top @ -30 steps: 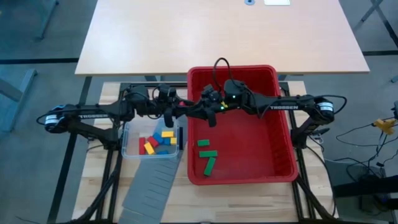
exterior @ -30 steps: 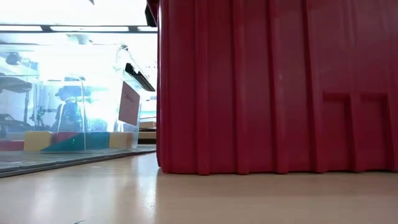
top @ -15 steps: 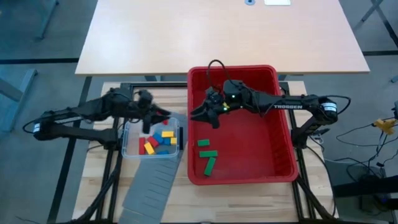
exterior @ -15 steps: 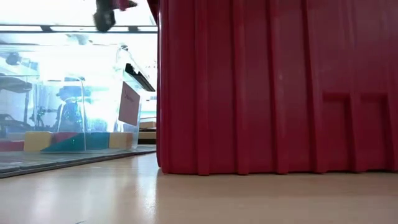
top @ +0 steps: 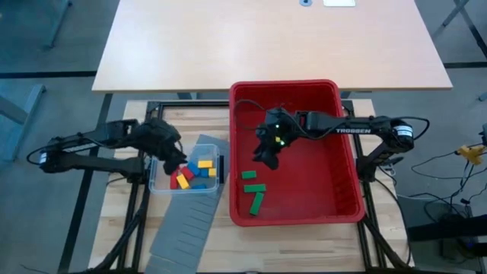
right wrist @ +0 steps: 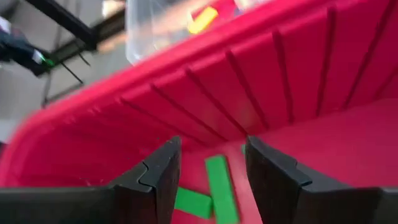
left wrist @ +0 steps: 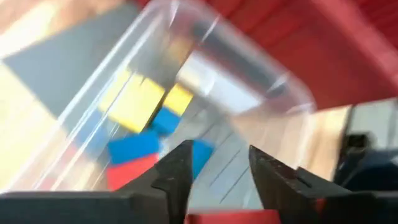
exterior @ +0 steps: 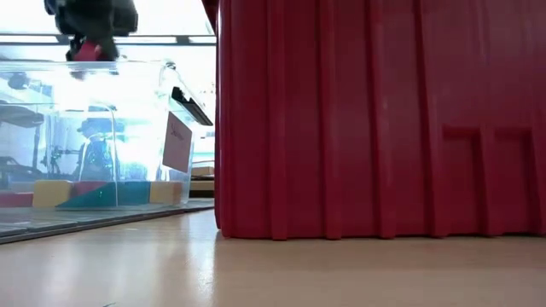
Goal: Sort blocks
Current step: Remove the red block from the red bin, then remove the top green block from the red bin
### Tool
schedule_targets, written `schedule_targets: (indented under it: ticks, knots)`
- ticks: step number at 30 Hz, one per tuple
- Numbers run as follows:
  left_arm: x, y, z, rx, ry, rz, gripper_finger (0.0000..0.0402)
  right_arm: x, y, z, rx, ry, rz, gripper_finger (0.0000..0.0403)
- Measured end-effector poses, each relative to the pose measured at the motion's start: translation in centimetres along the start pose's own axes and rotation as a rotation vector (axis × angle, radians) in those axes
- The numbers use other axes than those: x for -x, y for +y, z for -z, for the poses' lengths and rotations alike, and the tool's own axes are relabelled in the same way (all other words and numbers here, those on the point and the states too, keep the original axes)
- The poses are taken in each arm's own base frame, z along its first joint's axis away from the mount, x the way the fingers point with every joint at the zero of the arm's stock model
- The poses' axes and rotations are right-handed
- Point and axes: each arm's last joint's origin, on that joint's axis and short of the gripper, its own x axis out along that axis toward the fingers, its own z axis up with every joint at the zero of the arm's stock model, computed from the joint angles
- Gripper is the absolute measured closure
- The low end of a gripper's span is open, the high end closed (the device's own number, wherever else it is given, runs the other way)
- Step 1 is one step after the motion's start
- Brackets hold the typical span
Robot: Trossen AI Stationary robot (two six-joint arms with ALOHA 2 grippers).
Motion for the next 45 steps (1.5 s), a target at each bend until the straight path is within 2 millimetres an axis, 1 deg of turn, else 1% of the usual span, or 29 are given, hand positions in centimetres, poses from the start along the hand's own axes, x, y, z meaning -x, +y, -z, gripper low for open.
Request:
schedule_targets:
  ticks: [2,5,10,12,15,17,20,23,27,31,34,37,40,42,45]
  knots:
    - [-0.7,0.2,0.0,-0.006,0.065,-0.037,0.0249,-0.4,-0.2,0.4,0.030,0.038,0.026,0.0252]
    - [-1.6,0.2,-0.3,-0.025,0.109,-0.060,0.0227,-1.1,-0.8,1.2,0.067,0.105,0.091,0.0254]
    - [-2.6,0.0,-0.9,-0.058,0.110,-0.058,0.0197,-2.4,-1.7,2.1,0.084,0.196,0.122,0.0251]
    - [-2.7,-0.3,-1.4,-0.071,0.062,-0.030,0.0186,-2.8,-1.9,2.3,0.079,0.209,0.124,0.0250]
    - [-2.7,-1.2,-2.8,-0.110,-0.070,0.078,0.0173,-3.2,-2.2,2.4,0.053,0.218,0.129,0.0257]
    - [-2.6,-1.9,-3.7,-0.147,-0.163,0.149,0.0168,-3.1,-2.4,2.3,0.029,0.214,0.135,0.0269]
    - [-2.8,-2.8,-4.8,-0.214,-0.262,0.203,0.0166,-2.6,-2.6,2.1,-0.002,0.197,0.146,0.0289]
    - [-3.9,-3.3,-5.7,-0.266,-0.293,0.228,0.0172,-2.0,-2.8,2.1,-0.019,0.197,0.165,0.0307]
    - [-6.2,-3.8,-6.5,-0.287,-0.239,0.293,0.0183,-1.0,-3.3,2.2,-0.071,0.209,0.209,0.0326]
    - [-8.3,-4.4,-7.1,-0.309,-0.216,0.352,0.0190,1.3,-3.2,1.6,-0.139,0.133,0.226,0.0340]
    - [-9.0,-4.9,-7.5,-0.337,-0.241,0.387,0.0194,3.5,-2.8,1.1,-0.144,0.058,0.246,0.0349]
    - [-9.6,-5.0,-7.9,-0.347,-0.258,0.397,0.0193,5.8,-2.3,0.8,-0.130,-0.024,0.305,0.0357]
    - [-10.3,-5.1,-8.2,-0.357,-0.273,0.403,0.0191,7.7,-1.5,0.9,-0.123,-0.094,0.358,0.0363]
    - [-10.7,-5.2,-8.4,-0.362,-0.278,0.413,0.0189,8.4,-1.2,1.4,-0.118,-0.121,0.362,0.0365]
    - [-11.3,-5.4,-8.7,-0.373,-0.297,0.440,0.0189,8.8,-1.2,2.5,-0.139,-0.154,0.352,0.0369]
